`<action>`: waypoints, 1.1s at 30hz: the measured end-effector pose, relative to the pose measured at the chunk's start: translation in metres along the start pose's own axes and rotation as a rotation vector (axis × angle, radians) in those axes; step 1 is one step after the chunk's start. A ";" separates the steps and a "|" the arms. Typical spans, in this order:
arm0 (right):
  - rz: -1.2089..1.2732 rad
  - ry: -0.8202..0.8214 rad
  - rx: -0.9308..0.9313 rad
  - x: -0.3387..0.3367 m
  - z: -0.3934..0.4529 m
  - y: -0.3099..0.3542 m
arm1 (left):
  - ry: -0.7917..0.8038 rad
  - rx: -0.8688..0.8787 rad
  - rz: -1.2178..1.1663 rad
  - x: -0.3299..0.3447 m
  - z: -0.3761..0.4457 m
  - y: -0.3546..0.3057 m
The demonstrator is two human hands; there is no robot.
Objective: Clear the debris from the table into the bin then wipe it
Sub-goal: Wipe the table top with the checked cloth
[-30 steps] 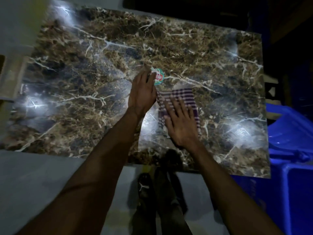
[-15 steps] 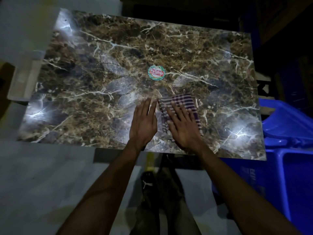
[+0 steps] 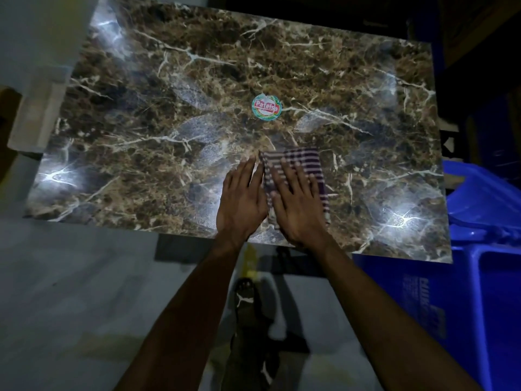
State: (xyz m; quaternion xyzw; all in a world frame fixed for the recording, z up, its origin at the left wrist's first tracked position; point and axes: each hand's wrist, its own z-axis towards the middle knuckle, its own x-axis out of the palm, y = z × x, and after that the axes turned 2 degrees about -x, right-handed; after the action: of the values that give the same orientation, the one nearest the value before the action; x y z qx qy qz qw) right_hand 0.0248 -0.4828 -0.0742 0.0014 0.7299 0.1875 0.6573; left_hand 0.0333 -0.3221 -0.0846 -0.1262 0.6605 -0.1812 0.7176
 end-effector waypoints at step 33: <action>0.007 -0.019 -0.001 0.012 -0.067 -0.011 | -0.047 0.016 -0.086 0.012 0.002 0.010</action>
State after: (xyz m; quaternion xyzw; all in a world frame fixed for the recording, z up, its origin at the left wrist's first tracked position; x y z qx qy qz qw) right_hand -0.0381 -0.5080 -0.0847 0.0053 0.7234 0.1900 0.6637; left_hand 0.0369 -0.3186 -0.0993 -0.1530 0.6361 -0.2139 0.7254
